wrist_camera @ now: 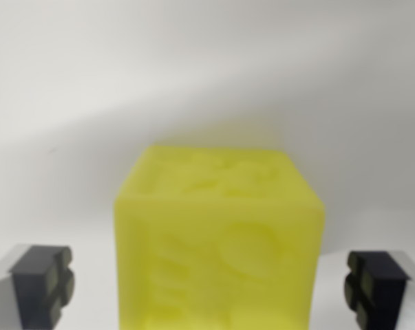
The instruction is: Pick yellow cube
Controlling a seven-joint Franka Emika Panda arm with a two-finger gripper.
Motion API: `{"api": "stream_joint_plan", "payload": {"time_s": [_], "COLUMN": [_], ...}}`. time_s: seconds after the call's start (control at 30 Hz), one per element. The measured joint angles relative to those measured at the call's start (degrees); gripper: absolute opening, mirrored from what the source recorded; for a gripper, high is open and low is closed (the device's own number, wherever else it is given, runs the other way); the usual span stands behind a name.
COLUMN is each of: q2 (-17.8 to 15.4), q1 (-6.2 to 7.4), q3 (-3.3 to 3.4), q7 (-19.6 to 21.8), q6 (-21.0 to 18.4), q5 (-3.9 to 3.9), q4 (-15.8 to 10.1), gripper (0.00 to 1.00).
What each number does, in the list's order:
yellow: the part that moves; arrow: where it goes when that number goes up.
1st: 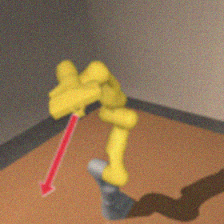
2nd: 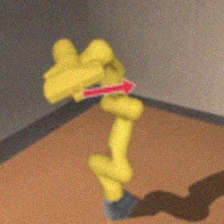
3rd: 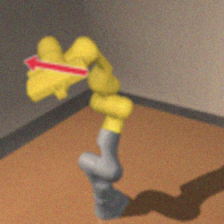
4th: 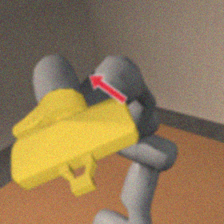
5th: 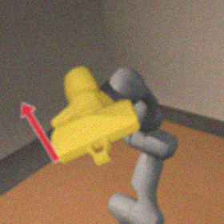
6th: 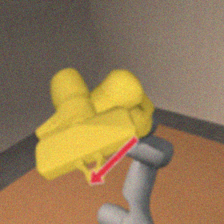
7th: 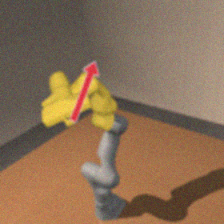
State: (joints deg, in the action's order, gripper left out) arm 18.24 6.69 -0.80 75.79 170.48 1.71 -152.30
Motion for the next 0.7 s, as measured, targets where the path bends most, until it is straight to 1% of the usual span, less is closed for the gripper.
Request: {"api": "stream_joint_plan", "payload": {"time_s": [0.23,0.37,0.4,0.57,0.7], "q2": [3.31,3.84,3.85,3.00,1.31], "q1": [-0.01,-0.08,-0.21,-0.26,-0.25], "q3": [0.06,0.01,-0.05,-0.13,-0.21], "q7": [0.64,0.93,1.12,1.07,0.78], "q6": [2.39,2.76,2.76,2.18,0.95], "q5": [0.55,0.76,0.99,0.99,0.64], "q4": [0.89,1.07,1.07,0.83,0.39], "gripper": [1.00,1.00,0.00,0.00,0.00]}}
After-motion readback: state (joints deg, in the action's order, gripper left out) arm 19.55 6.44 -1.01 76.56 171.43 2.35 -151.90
